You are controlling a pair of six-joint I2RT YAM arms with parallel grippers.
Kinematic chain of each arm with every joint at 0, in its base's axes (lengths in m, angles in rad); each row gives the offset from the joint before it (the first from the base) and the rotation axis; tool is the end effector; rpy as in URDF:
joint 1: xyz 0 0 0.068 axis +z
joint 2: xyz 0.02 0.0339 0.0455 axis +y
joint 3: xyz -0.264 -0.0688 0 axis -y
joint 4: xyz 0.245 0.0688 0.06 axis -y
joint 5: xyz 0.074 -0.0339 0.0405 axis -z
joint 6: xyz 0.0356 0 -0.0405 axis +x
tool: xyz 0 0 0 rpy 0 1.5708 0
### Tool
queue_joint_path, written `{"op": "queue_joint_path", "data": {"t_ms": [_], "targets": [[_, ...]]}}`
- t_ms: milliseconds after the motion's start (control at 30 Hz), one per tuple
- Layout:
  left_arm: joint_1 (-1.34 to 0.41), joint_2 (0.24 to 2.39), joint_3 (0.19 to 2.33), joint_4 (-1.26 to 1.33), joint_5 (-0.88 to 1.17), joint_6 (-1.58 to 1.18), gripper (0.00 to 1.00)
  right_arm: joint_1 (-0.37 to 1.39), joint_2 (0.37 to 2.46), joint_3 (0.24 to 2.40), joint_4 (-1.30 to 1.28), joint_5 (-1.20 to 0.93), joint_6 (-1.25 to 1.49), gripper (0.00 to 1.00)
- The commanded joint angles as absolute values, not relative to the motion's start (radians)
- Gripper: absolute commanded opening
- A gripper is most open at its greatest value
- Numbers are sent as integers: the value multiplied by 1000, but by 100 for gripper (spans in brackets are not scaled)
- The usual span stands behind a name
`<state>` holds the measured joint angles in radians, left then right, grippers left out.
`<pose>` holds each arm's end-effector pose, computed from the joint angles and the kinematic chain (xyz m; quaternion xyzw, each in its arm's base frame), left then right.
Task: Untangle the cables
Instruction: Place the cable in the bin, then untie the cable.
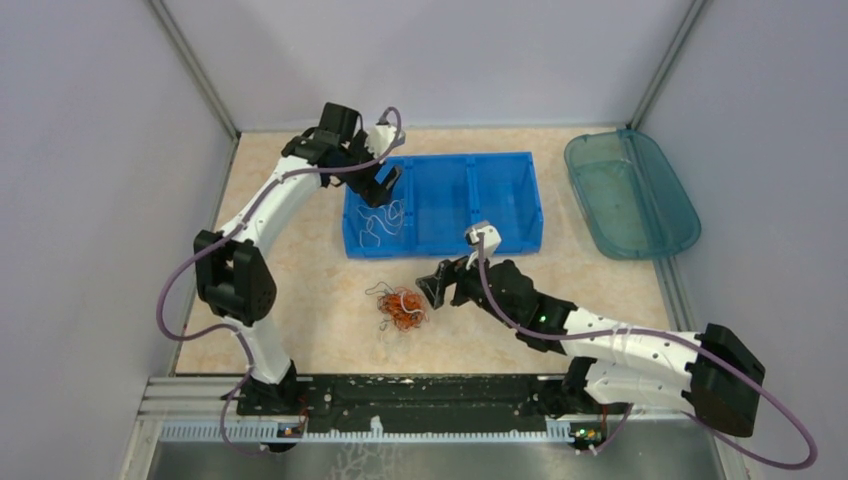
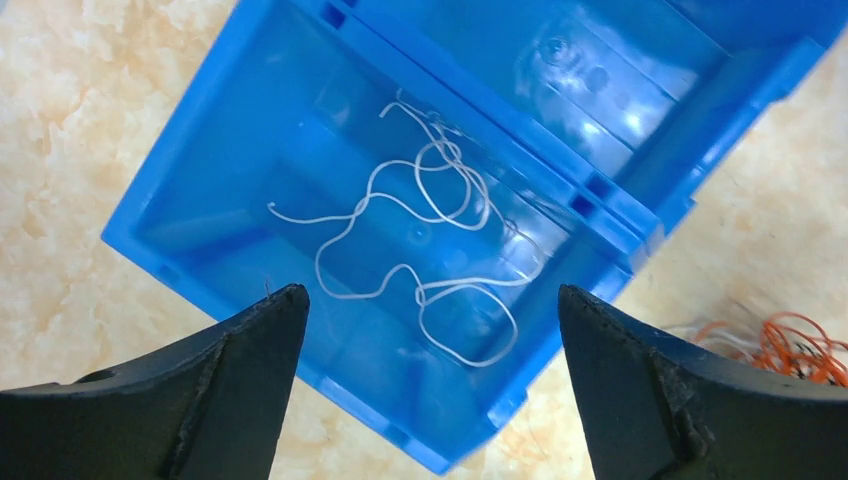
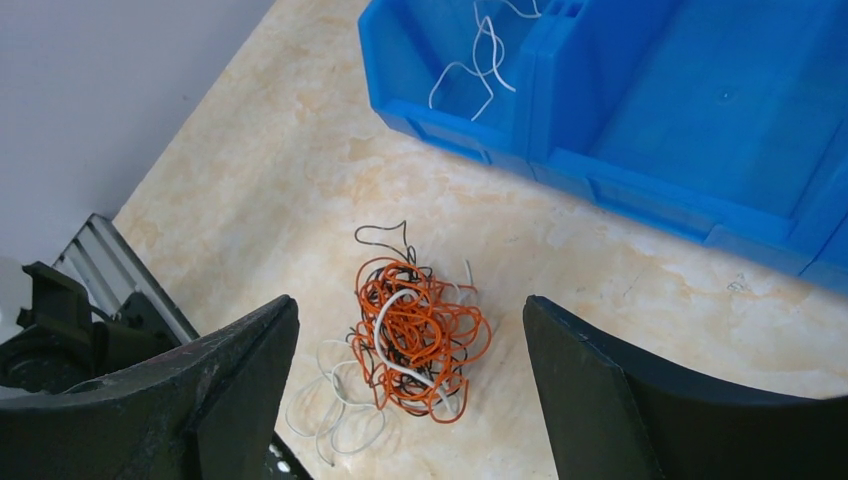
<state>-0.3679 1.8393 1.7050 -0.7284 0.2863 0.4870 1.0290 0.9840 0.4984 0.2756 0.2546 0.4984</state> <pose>0.3801 -0.1573 0.3125 0.4299 0.8243 -0.1132 0.3505 0.1235 0.1878 0.2494 -0.1251 0.7650 0.3603 0.5190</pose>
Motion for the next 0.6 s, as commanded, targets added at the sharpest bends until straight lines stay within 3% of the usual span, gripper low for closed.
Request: {"op": "queue_joint_path", "data": {"t_ms": [0,567], "targets": [[-354,1727,1700,-820,378,492,100,1017,1021,567,290,217,480,84],[-325,1470,1510,-860,528,533,100,1017,1251,617,368,56,551,75]]}}
